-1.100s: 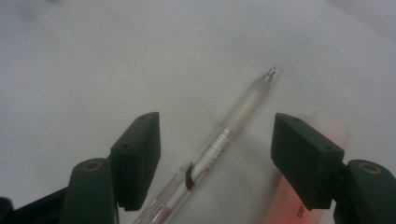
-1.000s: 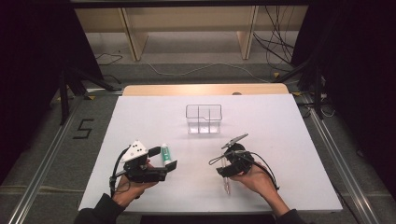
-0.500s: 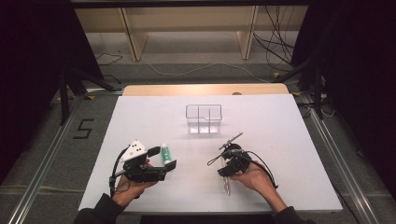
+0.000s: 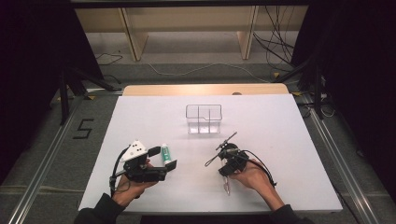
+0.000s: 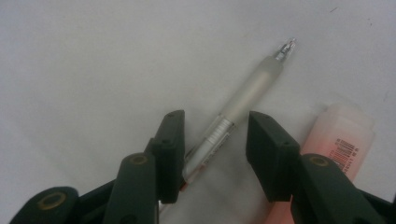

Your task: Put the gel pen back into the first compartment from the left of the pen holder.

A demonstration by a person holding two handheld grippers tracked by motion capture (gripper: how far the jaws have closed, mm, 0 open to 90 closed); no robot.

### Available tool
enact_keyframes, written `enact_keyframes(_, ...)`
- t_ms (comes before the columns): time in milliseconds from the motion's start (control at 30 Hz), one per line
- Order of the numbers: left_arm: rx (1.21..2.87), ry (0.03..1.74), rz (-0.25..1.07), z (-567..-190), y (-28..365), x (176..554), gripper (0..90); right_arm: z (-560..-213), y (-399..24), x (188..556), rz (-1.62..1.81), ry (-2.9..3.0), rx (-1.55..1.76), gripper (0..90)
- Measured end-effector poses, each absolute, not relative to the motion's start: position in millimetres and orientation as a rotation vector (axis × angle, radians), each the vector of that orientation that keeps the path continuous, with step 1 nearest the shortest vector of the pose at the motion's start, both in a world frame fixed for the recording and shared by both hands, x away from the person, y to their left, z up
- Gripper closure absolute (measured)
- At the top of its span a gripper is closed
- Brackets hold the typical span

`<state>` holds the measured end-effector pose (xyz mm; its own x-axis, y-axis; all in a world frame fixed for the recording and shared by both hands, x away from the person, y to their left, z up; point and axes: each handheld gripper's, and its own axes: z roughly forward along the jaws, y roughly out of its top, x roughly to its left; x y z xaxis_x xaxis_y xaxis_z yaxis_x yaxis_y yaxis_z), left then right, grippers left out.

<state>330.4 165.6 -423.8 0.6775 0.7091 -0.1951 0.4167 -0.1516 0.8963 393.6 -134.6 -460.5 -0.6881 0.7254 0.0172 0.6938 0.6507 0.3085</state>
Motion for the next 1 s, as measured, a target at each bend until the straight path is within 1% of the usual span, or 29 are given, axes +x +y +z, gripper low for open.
enact_keyframes(133, 1.776, 0.905, 0.327, -424.0, 165.8, 330.6, 16.0, -459.9, -130.8, 394.0, 0.41, 2.753, 1.187, 58.8)
enact_keyframes(400, 1.773, 0.904, 0.326, -423.9, 165.7, 330.7, 16.0, -459.6, -125.9, 393.7, 0.386, 2.744, 1.172, 64.1)
enact_keyframes(533, 1.77, 0.902, 0.326, -423.9, 165.7, 330.7, 16.0, -459.3, -121.5, 392.3, 0.388, 2.748, 1.162, 69.3)
enact_keyframes(700, 1.772, 0.898, 0.326, -423.9, 165.9, 331.2, 16.0, -459.2, -116.5, 390.9, 0.383, 2.758, 1.138, 73.4)
enact_keyframes(800, 1.772, 0.894, 0.332, -423.4, 166.8, 331.5, 16.0, -459.1, -113.7, 389.4, 0.38, 2.762, 1.129, 78.1)
enact_keyframes(1000, 1.764, 0.9, 0.327, -423.3, 167.7, 332.1, 16.0, -458.4, -112.8, 388.6, 0.395, 2.767, 1.119, 79.6)
